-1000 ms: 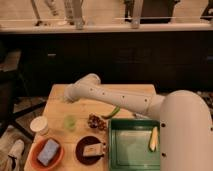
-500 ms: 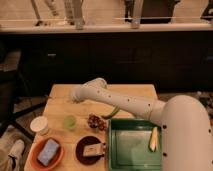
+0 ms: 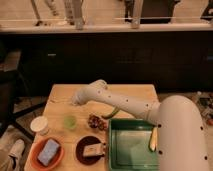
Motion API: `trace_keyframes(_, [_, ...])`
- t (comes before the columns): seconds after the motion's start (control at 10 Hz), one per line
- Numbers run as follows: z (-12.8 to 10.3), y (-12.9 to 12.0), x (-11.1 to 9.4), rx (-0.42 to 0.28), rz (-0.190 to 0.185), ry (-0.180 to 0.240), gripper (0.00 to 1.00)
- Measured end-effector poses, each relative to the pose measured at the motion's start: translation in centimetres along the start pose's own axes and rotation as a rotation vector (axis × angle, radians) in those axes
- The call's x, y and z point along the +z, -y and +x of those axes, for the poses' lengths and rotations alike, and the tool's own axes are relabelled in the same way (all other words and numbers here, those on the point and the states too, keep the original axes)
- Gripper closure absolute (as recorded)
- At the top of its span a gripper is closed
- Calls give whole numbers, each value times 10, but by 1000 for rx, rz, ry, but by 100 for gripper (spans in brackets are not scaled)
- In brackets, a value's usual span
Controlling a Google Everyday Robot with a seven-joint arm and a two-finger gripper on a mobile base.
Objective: Place fork in table surface
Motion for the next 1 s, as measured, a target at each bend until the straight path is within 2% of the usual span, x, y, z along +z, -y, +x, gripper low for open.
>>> trace_keyframes(0.2, [13, 3, 1, 22, 13, -29, 82])
trace_keyframes(0.4, [22, 8, 0, 35, 23, -39, 82])
trace_keyframes(1.0, [28, 21, 13, 37, 24, -39, 82])
